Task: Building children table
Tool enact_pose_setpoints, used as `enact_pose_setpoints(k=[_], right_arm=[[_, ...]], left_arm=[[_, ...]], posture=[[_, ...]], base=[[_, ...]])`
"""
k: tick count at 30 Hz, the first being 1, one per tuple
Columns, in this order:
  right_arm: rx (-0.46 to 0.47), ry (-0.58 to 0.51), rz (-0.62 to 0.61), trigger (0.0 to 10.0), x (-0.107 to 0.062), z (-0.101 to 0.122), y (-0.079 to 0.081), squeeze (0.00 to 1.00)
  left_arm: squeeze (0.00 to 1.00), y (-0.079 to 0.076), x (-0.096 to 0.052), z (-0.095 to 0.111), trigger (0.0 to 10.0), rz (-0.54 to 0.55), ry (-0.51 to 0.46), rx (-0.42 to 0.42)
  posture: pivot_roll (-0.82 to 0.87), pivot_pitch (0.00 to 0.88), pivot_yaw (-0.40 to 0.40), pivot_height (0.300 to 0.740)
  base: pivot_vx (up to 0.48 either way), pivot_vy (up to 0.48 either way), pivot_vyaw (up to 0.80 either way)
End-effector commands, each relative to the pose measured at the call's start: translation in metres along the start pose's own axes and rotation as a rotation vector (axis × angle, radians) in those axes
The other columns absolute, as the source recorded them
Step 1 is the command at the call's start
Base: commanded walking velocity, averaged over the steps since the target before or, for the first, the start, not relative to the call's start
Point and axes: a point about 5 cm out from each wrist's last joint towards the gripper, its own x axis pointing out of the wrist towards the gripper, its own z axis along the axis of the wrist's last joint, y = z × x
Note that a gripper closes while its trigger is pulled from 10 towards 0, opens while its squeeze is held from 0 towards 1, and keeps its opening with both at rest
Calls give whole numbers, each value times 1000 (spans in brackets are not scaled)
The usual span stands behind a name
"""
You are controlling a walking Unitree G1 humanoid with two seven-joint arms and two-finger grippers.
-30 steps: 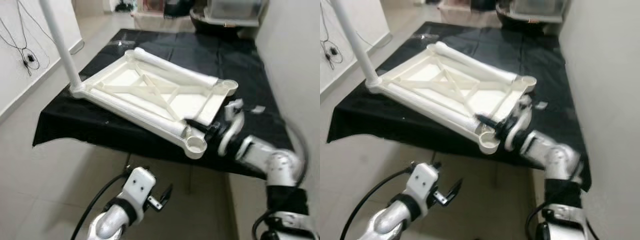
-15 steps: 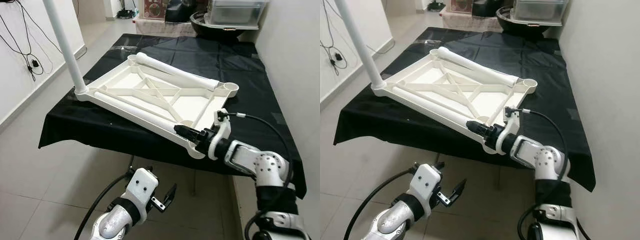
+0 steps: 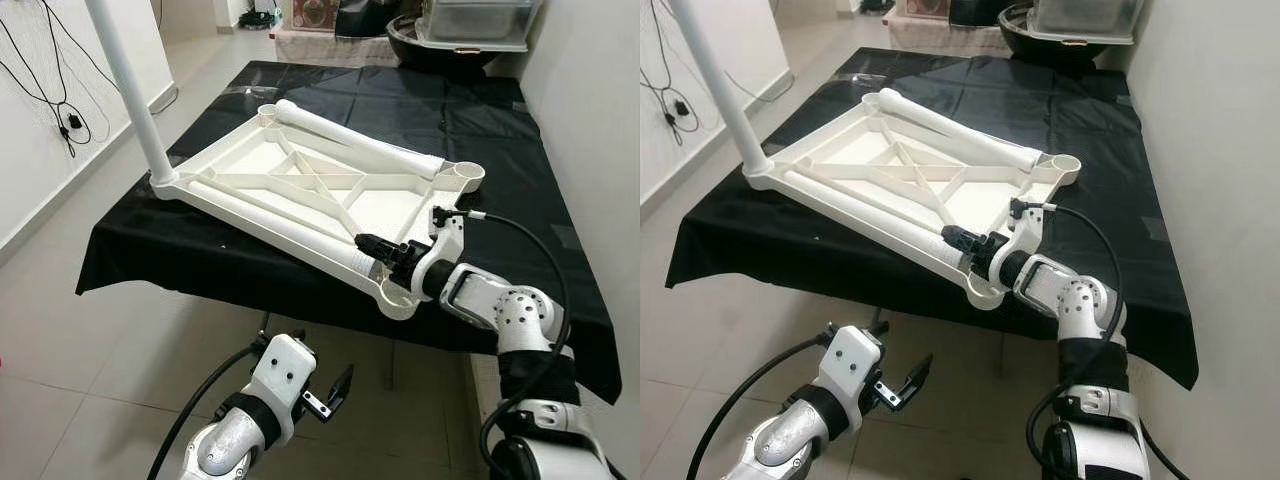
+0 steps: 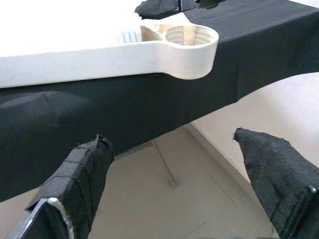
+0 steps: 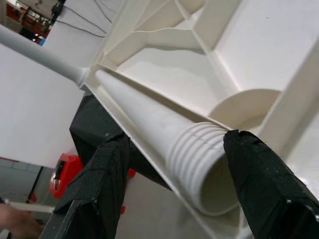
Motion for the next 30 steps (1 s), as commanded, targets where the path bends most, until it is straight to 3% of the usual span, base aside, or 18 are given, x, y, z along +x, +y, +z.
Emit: enact_pose_setpoints(k=[1,9,15,21,30], right_arm=[[13,18,-17,10000,1,-5,-3,0],[15,9,-17,10000,0,0,-4,0],[-42,25,-3,10000,-8,6,-9,0],[-36,26,-17,10000,-15,10,-15,0],[-15,95,24,10000,-21,-5,-15,0]], left_arm=[[0,-3,-2,-1,10000,-8,2,-7],[0,-2,-3,-1,10000,-7,3,-8],[0,-2,-2,-1,10000,-7,5,-7],[0,-2,-2,-2,10000,-6,4,-8],[0,-2,-3,-3,10000,-9,8,-8]], posture=[[70,138,-35,740],[70,140,-32,740],[67,141,-32,740],[64,143,-30,740],[66,142,-30,740]], base=[[0,0,0],[0,0,0],[0,0,0],[0,0,0],[0,0,0]])
